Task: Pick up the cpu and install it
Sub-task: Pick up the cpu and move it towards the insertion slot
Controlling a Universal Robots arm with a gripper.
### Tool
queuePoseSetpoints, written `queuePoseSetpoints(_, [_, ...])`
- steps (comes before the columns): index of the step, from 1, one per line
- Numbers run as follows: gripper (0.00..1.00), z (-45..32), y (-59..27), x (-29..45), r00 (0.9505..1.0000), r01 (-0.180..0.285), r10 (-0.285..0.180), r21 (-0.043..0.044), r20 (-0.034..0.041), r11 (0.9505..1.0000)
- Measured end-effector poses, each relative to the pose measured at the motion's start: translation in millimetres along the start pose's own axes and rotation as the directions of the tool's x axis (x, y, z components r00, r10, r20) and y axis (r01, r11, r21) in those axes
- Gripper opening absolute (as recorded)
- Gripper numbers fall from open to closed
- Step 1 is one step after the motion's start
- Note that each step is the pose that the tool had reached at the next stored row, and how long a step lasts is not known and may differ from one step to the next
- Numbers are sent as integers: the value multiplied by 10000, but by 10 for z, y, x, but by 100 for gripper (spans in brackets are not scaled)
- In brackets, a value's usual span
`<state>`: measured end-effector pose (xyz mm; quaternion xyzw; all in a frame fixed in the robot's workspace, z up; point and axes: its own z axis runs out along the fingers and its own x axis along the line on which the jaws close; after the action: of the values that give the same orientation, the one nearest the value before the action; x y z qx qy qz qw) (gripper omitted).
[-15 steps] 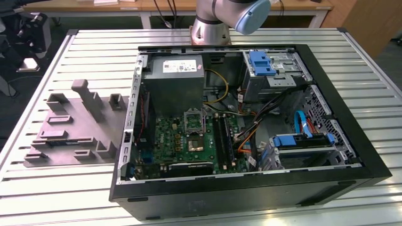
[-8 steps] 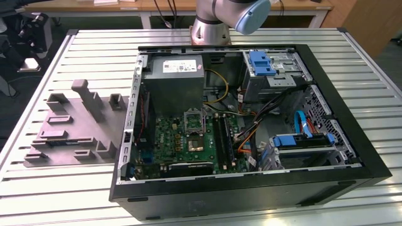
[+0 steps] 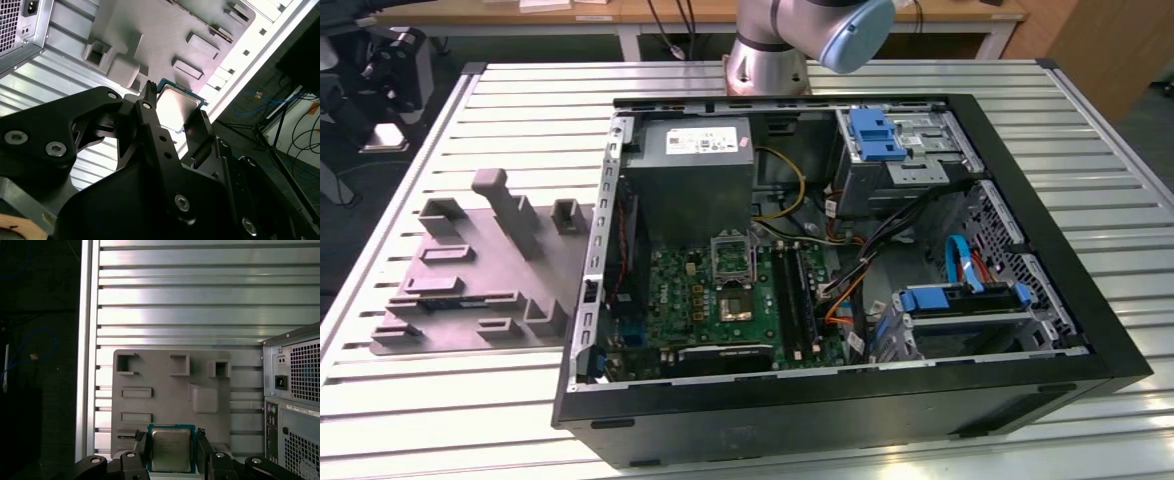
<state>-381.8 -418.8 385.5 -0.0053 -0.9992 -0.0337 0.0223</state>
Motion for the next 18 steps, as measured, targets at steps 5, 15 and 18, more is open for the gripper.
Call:
queuePoseSetpoints(5, [47,0,0,-7,10000,0,0,0,0,10000])
queuePoseSetpoints(15, [47,-1,0,-32,10000,0,0,-1,0,10000])
queuePoseSetpoints(18, [47,-2,1,-64,10000,1,-1,-1,1,10000])
